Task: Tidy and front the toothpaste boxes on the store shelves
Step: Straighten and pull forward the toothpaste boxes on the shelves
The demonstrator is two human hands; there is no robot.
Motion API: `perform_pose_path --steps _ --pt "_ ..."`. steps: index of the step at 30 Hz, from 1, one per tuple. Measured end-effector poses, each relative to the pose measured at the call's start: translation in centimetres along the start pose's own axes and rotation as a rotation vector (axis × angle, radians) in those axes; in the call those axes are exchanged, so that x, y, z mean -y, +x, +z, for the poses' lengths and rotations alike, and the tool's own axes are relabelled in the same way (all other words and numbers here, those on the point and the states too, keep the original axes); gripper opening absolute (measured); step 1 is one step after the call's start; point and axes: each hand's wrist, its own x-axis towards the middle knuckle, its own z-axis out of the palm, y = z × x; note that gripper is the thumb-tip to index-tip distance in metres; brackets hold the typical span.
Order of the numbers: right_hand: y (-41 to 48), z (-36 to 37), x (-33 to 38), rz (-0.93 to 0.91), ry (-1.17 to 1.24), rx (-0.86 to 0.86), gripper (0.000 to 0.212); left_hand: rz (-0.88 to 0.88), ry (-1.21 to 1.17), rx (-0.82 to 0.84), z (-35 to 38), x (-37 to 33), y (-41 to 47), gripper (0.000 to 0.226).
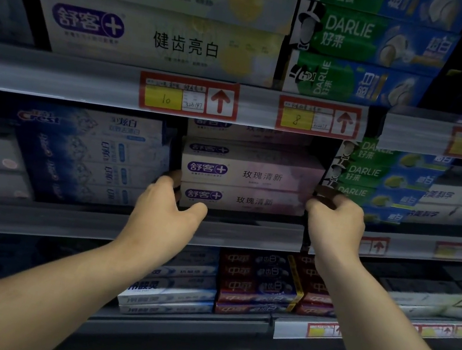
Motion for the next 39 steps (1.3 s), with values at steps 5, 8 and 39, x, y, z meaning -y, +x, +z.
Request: perform_pose_path --steps 5,8,39 --pt "-0.1 0.4 0.2 0.026 0.041 0.011 0.024 -0.032 -0.040 -0.014 0.1 0.0 0.1 0.038" --pt "-0.2 0.4 0.3 0.021 0.049 0.024 0.026 -0.010 -0.046 -0.016 -0.1 -0.2 0.0 0.034" --pt "-11.6 12.7 10.6 -0.358 -0.066 0.293 0.025 -0.182 -0.053 -0.486 -18.1 3.8 1.7 0.036"
